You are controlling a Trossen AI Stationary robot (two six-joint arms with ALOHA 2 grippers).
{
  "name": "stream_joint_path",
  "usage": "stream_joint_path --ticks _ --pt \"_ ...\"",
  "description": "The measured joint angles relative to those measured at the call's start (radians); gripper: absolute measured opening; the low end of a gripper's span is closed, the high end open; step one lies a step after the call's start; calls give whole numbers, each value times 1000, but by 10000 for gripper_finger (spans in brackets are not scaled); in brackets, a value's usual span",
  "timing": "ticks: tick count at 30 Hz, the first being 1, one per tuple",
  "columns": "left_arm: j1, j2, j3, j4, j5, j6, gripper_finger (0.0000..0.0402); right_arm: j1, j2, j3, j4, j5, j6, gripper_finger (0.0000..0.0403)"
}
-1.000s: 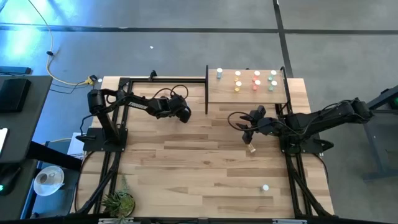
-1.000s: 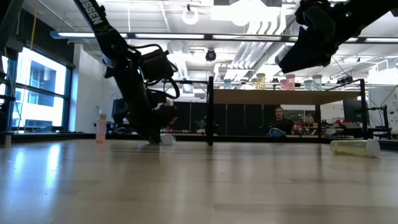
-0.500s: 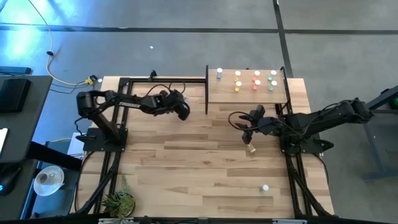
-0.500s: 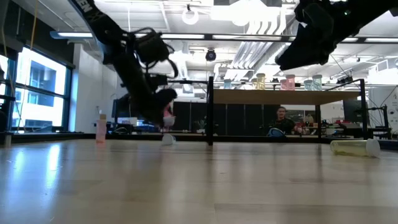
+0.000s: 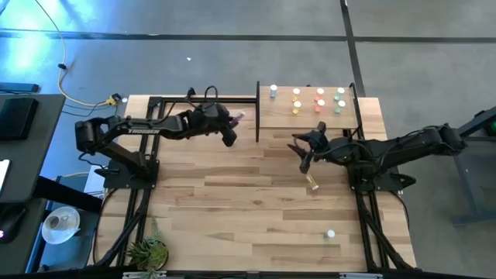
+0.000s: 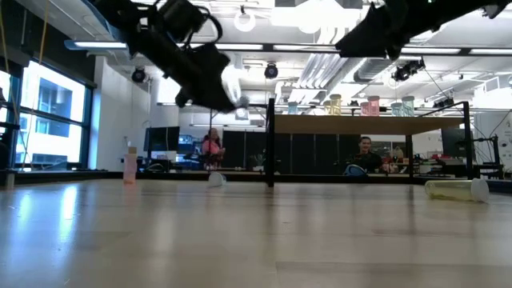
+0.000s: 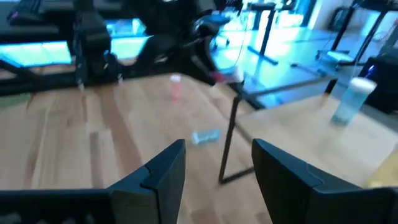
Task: Pick and place medicine bottles onto shelf by color
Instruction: Put the left blue medicine bottle aligned with the other blue medicine bottle on the shelf
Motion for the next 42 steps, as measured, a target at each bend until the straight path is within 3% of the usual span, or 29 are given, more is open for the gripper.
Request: stream_joint_path --ticks 3,7,12,18,25,33,42 --pt "-11 -8 -22 122 96 11 102 -34 0 0 48 -16 -31 177" --pt "-28 -7 -48 254 195 11 103 -85 0 0 114 -139 -64 177" --pt "-66 -3 -56 327 207 11 103 -146 0 0 205 -310 -66 177" --pt "-130 9 -56 410 208 43 103 -193 0 58 204 -399 -73 177" --pt "-176 108 -56 643 286 45 103 -232 13 164 106 -425 -138 177" --pt "-187 254 -56 879 365 33 103 -285 114 327 -81 -514 -178 177" --pt "-189 351 -56 939 365 27 103 -323 265 512 -269 -555 -207 177"
